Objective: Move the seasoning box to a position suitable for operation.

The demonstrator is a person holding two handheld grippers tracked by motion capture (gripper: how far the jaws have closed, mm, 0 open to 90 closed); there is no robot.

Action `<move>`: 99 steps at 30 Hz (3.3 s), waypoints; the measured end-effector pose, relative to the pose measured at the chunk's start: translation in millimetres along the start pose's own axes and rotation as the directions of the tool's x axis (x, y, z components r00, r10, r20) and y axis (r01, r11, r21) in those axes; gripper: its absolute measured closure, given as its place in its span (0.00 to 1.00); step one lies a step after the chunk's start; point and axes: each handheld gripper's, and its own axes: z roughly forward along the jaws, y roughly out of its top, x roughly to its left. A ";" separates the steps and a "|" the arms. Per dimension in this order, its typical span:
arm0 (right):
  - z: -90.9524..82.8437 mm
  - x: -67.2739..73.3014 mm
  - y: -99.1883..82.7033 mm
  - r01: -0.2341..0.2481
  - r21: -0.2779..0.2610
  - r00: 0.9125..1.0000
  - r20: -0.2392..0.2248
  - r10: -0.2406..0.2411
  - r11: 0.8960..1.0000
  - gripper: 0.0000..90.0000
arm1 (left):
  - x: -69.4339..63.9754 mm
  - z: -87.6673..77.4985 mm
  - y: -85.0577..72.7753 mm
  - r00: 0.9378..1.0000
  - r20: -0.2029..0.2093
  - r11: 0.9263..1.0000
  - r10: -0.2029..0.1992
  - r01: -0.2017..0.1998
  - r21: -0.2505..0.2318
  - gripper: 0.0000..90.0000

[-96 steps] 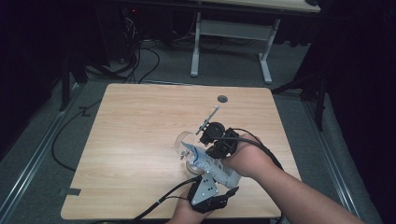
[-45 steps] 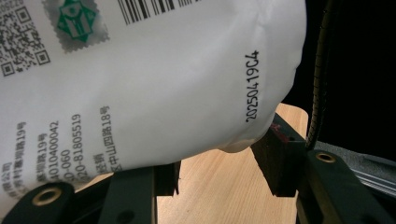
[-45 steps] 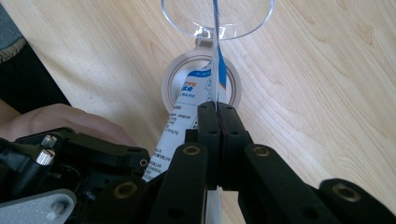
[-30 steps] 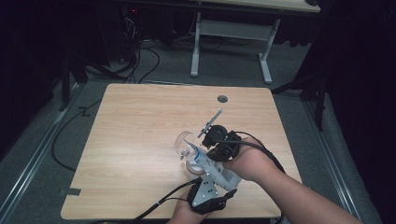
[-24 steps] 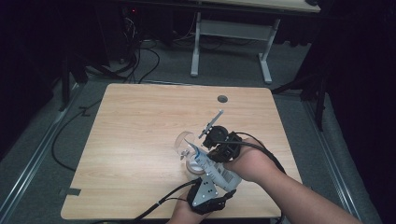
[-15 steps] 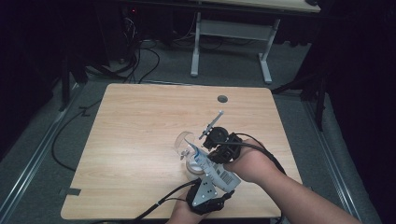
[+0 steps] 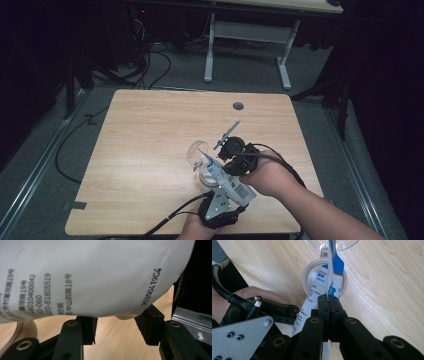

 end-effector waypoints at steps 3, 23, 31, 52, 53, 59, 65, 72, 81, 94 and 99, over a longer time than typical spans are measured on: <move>-1.0 -0.7 -0.9 -0.005 -0.005 1.000 -0.003 0.005 1.000 1.00 | 0.6 0.7 -1.0 1.000 -0.002 1.000 -0.006 0.006 0.002 0.60; -1.4 -0.9 -4.3 -0.007 0.008 1.000 -0.001 0.007 1.000 1.00 | 5.1 3.0 -8.7 1.000 -0.020 0.999 -0.012 0.013 0.032 0.60; -1.4 -0.3 -5.9 -0.010 0.007 1.000 -0.004 0.010 1.000 1.00 | 7.2 3.6 -11.8 0.999 -0.027 0.999 -0.018 0.019 0.044 0.61; -1.8 -0.3 -9.6 -0.017 0.013 1.000 -0.006 0.017 1.000 1.00 | 10.6 4.7 -16.7 0.998 -0.054 0.998 -0.010 0.013 0.066 0.61; -1.1 0.0 -10.1 -0.014 0.011 1.000 -0.010 0.014 1.000 1.00 | 11.0 4.8 -17.1 0.998 -0.058 0.997 -0.007 0.011 0.070 0.61; -1.1 -0.9 -9.4 -0.018 0.010 1.000 -0.020 0.018 1.000 1.00 | 10.1 4.4 -17.5 0.999 -0.052 0.998 -0.012 0.015 0.066 0.60; -3.0 -2.1 -9.3 -0.024 0.003 0.999 -0.021 0.024 1.000 1.00 | 9.8 1.7 -17.4 0.998 -0.055 0.998 -0.007 0.010 0.061 0.57; -6.0 -4.4 -8.9 -0.022 -0.006 1.000 -0.020 0.022 1.000 1.00 | 9.3 -1.8 -19.4 0.999 -0.054 0.997 -0.001 0.005 0.074 0.56; -6.6 -5.7 -8.5 -0.016 -0.014 1.000 -0.026 0.016 1.000 1.00 | 15.8 -13.1 -27.5 0.998 -0.067 0.996 -0.014 0.020 0.088 0.56; -9.6 -6.0 -11.4 -0.017 -0.015 1.000 -0.010 0.017 1.000 1.00 | 28.4 -41.3 -33.4 0.996 -0.089 0.998 -0.026 0.032 0.061 0.56; -10.1 -8.3 -14.4 -0.021 -0.016 1.000 -0.010 0.021 1.000 1.00 | 39.0 -60.6 -35.9 0.991 -0.130 0.998 -0.031 0.038 0.051 0.56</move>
